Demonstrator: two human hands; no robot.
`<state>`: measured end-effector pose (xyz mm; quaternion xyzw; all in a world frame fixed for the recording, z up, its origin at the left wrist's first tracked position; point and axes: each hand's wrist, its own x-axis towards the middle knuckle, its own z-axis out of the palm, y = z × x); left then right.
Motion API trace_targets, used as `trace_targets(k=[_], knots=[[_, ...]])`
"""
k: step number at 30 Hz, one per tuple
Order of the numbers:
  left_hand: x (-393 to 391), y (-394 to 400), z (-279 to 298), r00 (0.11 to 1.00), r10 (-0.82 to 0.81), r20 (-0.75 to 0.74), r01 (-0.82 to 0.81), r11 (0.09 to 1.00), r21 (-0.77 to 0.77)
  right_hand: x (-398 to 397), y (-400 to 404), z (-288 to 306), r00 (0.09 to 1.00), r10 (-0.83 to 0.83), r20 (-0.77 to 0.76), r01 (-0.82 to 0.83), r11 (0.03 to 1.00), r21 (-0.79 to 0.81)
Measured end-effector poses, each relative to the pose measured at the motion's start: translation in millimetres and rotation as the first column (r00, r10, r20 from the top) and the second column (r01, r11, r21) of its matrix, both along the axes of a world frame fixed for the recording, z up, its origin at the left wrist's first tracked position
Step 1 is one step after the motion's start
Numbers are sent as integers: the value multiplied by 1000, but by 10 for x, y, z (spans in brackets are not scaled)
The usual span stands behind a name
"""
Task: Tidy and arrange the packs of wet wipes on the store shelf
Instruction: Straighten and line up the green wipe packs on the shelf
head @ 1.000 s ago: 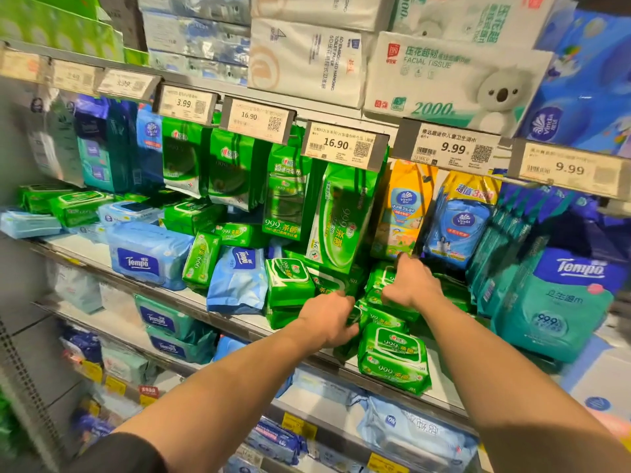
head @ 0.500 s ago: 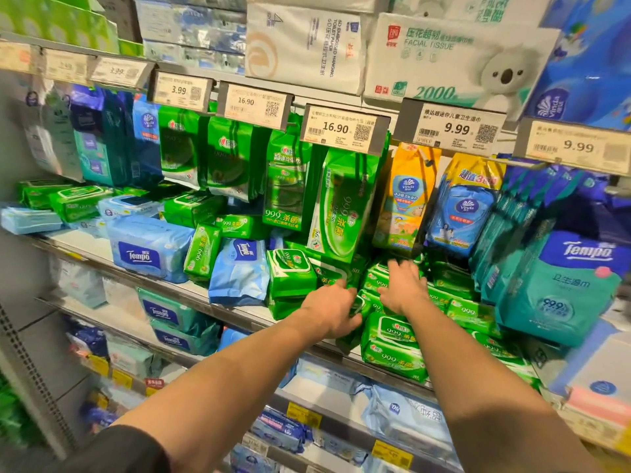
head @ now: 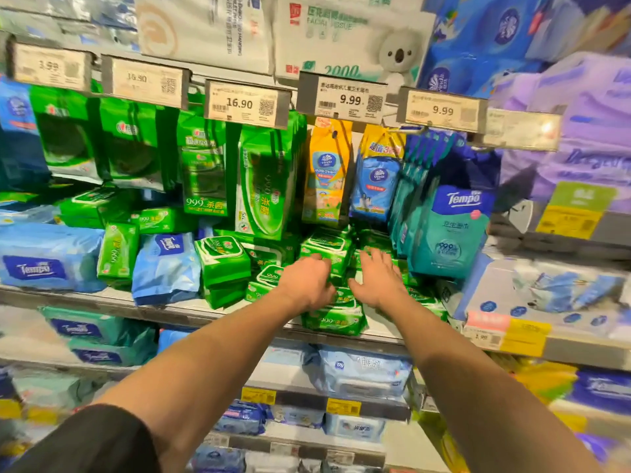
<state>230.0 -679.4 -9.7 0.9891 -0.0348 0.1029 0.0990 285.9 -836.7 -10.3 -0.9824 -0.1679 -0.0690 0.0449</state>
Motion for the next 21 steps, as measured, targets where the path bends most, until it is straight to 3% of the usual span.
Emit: trace_targets(k=[7, 14, 21], knots=[[143, -446, -20, 992, -109, 57, 105, 992, 65, -310, -649, -207, 978, -204, -45, 198, 974, -114], [277, -675, -193, 989, -130, 65, 125, 989, 83, -380, -948, -513, 967, -255, 9, 255, 963, -88], [259, -700, -362, 983, -135, 123, 122, 987, 108, -344, -793, -570, 943, -333, 19, 332, 941, 61]])
